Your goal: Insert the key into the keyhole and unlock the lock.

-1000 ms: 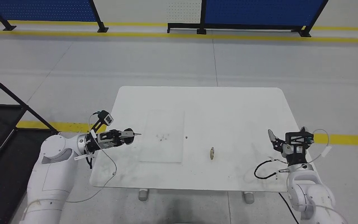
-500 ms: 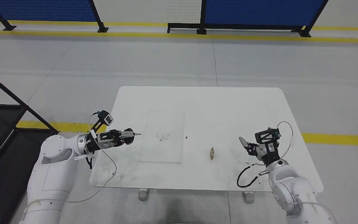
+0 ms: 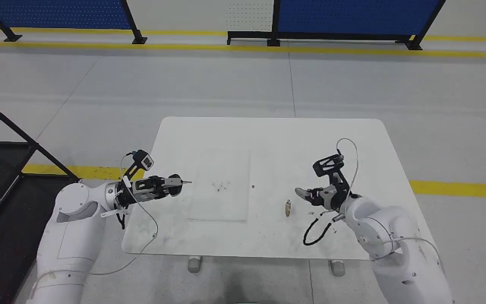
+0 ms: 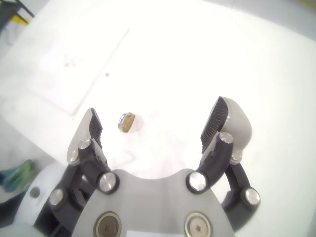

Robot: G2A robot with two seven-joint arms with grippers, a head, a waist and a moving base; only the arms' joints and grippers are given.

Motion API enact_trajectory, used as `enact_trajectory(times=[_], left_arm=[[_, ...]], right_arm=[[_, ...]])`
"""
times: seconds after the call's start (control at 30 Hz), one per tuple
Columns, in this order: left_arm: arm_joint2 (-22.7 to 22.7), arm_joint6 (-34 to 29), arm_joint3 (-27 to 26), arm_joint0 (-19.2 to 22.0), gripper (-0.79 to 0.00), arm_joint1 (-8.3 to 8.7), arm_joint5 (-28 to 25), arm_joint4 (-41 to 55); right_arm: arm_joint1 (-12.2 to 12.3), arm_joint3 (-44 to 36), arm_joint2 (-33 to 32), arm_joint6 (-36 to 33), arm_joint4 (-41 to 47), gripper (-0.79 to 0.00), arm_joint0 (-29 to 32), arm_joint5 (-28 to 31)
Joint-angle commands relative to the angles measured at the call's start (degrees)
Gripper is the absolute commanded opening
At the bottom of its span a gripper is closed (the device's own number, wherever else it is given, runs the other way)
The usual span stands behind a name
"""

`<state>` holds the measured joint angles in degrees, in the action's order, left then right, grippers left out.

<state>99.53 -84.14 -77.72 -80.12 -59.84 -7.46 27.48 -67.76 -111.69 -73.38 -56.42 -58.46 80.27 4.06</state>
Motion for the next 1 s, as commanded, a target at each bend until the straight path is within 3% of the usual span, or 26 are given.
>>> enact_trajectory(times=[0.0, 0.13, 0.3, 0.97], left_arm=[[0.0, 0.0, 0.0, 0.0, -0.785, 0.0, 0.0, 0.0], [0.0, 0.0, 0.0, 0.0, -0.785, 0.0, 0.0, 0.0], [0.0, 0.0, 0.0, 0.0, -0.785, 0.0, 0.0, 0.0], [0.0, 0.0, 0.0, 0.0, -0.785, 0.0, 0.0, 0.0]], right_arm=[[-0.2, 1.0, 1.4, -4.0, 1.4, 0.0, -2.2, -1.1], [-0.7, 3.5, 4.4, -10.5, 4.9, 0.0, -5.8, -4.3], [-1.1, 6.3, 7.4, -13.6, 4.2, 0.0, -8.6, -6.6], [-1.3, 6.9, 8.9, -13.1, 4.7, 0.0, -8.7, -6.9]])
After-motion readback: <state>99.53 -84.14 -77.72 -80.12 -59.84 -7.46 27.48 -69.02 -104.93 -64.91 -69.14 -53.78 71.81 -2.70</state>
